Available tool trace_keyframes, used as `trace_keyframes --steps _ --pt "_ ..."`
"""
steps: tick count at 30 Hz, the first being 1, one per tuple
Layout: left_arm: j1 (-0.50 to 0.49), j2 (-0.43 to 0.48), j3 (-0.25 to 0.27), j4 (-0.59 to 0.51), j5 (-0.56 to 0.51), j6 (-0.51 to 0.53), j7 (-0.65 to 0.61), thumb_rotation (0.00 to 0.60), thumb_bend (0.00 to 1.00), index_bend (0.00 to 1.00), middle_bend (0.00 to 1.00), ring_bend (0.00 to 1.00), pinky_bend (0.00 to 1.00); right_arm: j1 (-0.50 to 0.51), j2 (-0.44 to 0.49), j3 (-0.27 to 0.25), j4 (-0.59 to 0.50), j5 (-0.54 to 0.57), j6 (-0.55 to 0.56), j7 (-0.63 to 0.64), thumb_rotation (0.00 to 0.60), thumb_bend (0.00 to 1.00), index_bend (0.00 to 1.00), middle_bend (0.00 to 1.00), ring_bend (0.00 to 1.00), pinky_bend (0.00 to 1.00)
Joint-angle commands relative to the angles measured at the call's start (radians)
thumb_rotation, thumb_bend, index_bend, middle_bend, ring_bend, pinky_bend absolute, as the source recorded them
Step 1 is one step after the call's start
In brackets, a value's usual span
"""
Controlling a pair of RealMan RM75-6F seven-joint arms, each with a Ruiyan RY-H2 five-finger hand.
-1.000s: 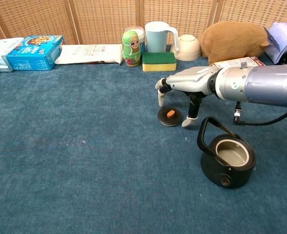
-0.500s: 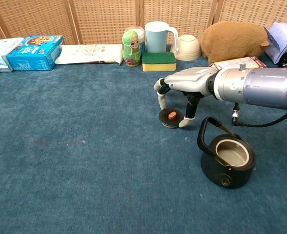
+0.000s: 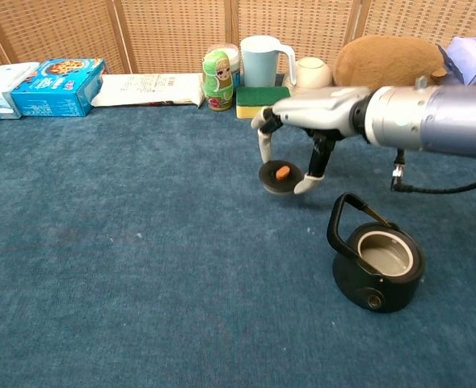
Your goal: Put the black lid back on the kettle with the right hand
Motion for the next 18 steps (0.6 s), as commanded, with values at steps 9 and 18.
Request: trace_keyframes --steps 9,18 --pt "-0.001 -0.003 0.005 -0.001 0.011 -0.001 0.01 0.6 0.06 0.0 0.0 0.0 0.04 -0.028 0.208 0.016 -0.254 0.03 0.081 -0.062 0.6 0.26 0.41 0.09 0.06 0.0" --pt "-0.005 -0.008 0.006 -0.007 0.01 -0.011 0.032 0.6 0.06 0.0 0.0 0.0 0.04 -0.093 0.374 -0.025 -0.394 -0.013 0.127 -0.054 0.6 0.26 0.41 0.09 0.06 0.0"
